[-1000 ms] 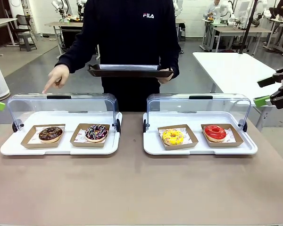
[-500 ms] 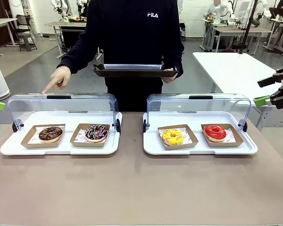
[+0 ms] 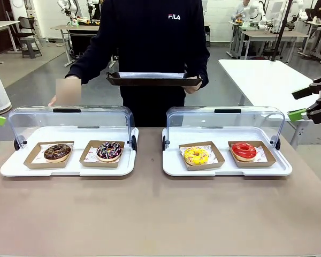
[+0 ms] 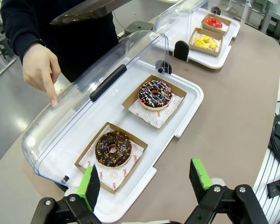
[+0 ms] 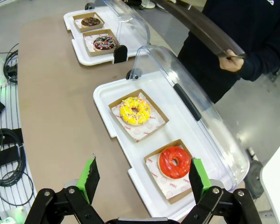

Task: Provide the desired donut to the person.
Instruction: Pick up and lift the Paper togo box containing the Donut pointed at by the person.

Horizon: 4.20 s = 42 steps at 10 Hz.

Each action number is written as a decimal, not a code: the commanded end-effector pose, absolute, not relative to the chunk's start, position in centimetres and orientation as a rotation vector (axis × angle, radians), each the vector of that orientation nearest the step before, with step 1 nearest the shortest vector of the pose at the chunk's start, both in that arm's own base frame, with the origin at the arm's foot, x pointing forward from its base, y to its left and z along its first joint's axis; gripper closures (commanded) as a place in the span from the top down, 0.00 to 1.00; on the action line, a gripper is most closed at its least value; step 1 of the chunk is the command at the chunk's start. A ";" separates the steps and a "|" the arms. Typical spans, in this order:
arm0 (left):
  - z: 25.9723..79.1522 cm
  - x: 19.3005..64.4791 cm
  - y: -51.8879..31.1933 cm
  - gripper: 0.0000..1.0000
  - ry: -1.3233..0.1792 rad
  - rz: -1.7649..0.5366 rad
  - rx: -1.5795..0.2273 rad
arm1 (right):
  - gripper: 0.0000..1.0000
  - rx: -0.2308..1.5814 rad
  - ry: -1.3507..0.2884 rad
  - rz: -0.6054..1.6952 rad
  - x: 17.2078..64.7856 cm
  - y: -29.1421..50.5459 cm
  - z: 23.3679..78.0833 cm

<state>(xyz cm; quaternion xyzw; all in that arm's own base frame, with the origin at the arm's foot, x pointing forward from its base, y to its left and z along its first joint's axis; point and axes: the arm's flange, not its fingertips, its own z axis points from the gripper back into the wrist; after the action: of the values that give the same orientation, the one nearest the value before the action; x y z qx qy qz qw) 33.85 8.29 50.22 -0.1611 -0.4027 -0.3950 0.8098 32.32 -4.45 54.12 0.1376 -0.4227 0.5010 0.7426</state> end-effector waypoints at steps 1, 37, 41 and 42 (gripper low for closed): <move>49.1 35.3 6.8 1.00 -0.739 -0.962 -0.260 | 1.00 0.314 -0.933 1.105 32.5 -4.4 54.0; 36.8 40.3 5.6 0.00 -0.410 -1.431 0.089 | 1.00 0.314 -0.933 1.105 32.5 -4.4 54.0; 43.5 30.8 10.1 0.00 -0.353 -1.500 -0.088 | 1.00 0.314 -0.933 1.105 32.5 -4.4 54.0; 45.2 29.0 10.7 0.00 -0.394 -1.513 -0.102 | 1.00 0.314 -0.933 1.105 32.5 -4.4 54.0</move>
<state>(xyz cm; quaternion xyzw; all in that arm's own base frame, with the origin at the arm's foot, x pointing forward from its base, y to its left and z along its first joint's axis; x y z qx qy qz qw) 33.90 11.03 45.35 -0.0497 -0.1656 -0.6710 0.7210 32.28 -4.50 54.11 0.1357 -0.4212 0.5005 0.7441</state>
